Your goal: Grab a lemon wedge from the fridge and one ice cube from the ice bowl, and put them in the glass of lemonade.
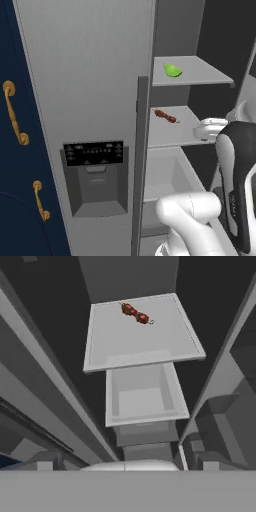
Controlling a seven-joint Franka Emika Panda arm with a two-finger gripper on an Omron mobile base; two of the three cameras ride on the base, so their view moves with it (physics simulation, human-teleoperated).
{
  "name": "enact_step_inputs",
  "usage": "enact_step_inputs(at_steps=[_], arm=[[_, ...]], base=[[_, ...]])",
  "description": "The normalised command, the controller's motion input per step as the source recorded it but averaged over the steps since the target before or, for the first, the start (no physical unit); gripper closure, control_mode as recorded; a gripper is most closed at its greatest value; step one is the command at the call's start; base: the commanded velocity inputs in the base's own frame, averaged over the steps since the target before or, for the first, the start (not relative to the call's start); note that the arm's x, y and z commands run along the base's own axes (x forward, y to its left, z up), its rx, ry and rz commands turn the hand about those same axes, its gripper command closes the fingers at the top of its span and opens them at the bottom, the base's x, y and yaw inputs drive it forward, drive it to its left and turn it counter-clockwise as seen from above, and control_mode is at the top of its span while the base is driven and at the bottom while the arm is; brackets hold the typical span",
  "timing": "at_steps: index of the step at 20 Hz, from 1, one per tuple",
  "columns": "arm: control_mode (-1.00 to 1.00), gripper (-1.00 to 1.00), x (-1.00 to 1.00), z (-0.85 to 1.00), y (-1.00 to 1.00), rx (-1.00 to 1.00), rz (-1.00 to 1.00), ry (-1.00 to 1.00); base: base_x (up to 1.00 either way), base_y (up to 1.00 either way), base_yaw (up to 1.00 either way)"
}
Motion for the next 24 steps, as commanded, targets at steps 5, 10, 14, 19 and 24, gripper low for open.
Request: enact_step_inputs(at_steps=[5,10,14,19,24], arm=[[-1.0,-1.0,0.29,1.0,0.0,-0.08,0.0,-0.15],[-1.0,-1.0,0.97,0.91,-0.01,-0.22,0.04,0.03],[-1.0,-1.0,0.97,-0.09,-0.04,0.0,0.04,-0.04],[-1.0,-1.0,1.0,-0.09,0.0,0.0,0.05,-0.01],[-1.0,-1.0,1.0,-0.02,-0.01,0.0,0.09,0.0]], base=[[0.0,0.0,0.0],[0.0,0.0,0.0],[0.0,0.0,0.0],[0.0,0.0,0.0],[0.0,0.0,0.0]])
